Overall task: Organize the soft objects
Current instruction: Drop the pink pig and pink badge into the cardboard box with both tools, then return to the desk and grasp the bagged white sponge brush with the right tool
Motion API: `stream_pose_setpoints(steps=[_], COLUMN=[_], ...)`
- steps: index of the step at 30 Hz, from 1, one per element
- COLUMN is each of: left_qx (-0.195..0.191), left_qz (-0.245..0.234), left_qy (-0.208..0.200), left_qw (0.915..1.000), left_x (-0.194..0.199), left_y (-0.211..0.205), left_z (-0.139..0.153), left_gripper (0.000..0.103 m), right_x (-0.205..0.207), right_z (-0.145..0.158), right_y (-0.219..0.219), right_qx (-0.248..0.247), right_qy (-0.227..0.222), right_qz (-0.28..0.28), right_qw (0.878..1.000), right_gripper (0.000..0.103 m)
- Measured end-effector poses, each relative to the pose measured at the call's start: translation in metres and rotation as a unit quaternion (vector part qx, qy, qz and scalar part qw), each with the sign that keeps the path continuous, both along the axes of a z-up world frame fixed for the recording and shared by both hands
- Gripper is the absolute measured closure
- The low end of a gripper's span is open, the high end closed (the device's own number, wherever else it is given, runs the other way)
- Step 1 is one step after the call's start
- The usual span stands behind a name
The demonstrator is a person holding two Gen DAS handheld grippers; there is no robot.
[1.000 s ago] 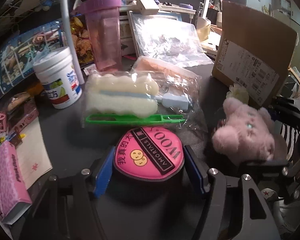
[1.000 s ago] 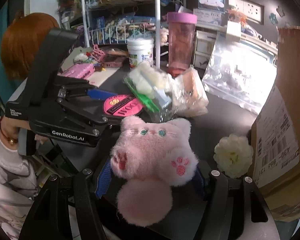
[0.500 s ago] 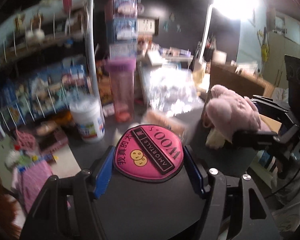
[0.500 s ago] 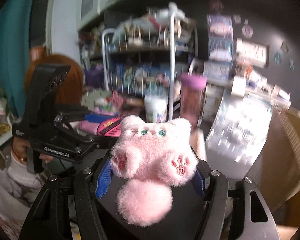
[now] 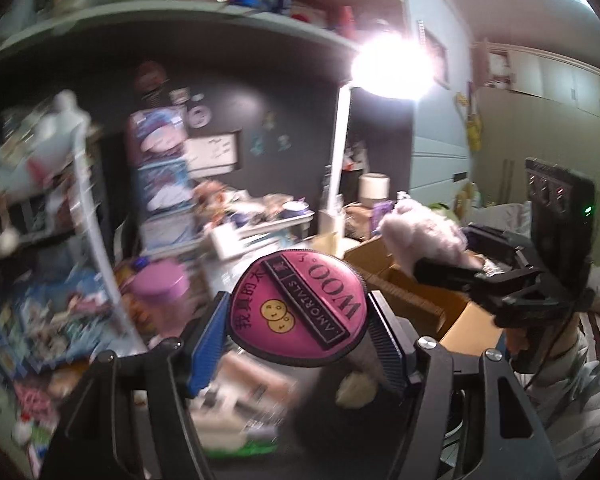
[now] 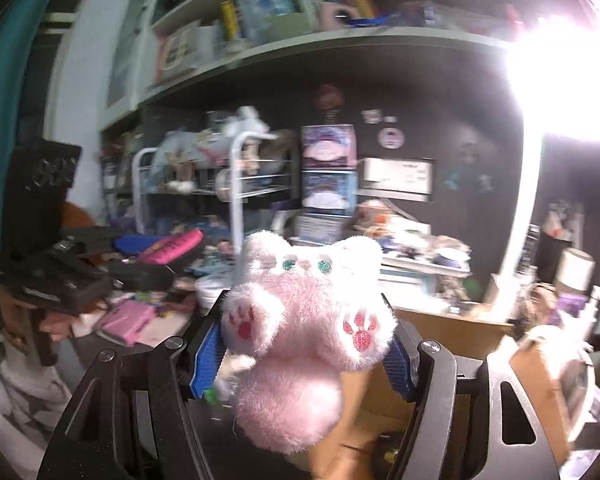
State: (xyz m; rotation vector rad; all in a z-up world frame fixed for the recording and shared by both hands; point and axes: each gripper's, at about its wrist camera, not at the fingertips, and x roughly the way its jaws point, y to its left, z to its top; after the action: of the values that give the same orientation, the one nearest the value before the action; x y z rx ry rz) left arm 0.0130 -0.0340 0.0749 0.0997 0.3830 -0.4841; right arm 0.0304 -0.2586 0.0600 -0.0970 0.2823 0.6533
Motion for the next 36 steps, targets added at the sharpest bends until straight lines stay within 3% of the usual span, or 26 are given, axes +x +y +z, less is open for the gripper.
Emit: stream_pose_setpoints(steps=[7, 10, 13, 17, 26, 28, 30, 36], left_qx=[0.020, 0.029, 0.045, 0.064, 0.091, 0.095, 0.093, 0.077], left_qz=[-0.061, -0.078, -0.084, -0.090, -0.094, -0.093, -0.089, -0.083], left_qy=[0.015, 0.023, 0.033, 0.056, 0.084, 0.084, 0.081, 0.071], left_qw=[0.9978, 0.9962, 0.9949, 0.9924, 0.9879, 0.9876, 0.9883, 0.9910], left_x=[0.034, 0.047, 0.059, 0.078, 0.102, 0.103, 0.103, 0.095], left_y=[-0.069, -0.096, -0.117, -0.137, -0.158, -0.159, -0.157, -0.140], left_z=[0.010, 0.011, 0.008, -0.001, -0.014, -0.016, -0.016, -0.009], left_gripper=[0.039, 0.039, 0.039, 0.039, 0.036, 0.028, 0.024, 0.023], right_x=[0.040, 0.049, 0.051, 0.052, 0.054, 0.055, 0.055, 0.052], right_z=[-0.022, -0.033, -0.040, -0.043, -0.048, -0.048, -0.048, -0.045], right_y=[-0.046, -0.056, -0.065, -0.074, -0.081, -0.081, -0.081, -0.077], right_qx=[-0.027, -0.045, -0.059, -0.059, -0.049, -0.049, -0.050, -0.052], right_qy=[0.047, 0.061, 0.067, 0.065, 0.074, 0.075, 0.076, 0.076], right_qz=[-0.074, -0.085, -0.085, -0.083, -0.067, -0.066, -0.067, -0.070], right_qw=[0.996, 0.993, 0.992, 0.993, 0.994, 0.994, 0.994, 0.993], right_gripper=[0.037, 0.037, 0.028, 0.027, 0.027, 0.027, 0.027, 0.026])
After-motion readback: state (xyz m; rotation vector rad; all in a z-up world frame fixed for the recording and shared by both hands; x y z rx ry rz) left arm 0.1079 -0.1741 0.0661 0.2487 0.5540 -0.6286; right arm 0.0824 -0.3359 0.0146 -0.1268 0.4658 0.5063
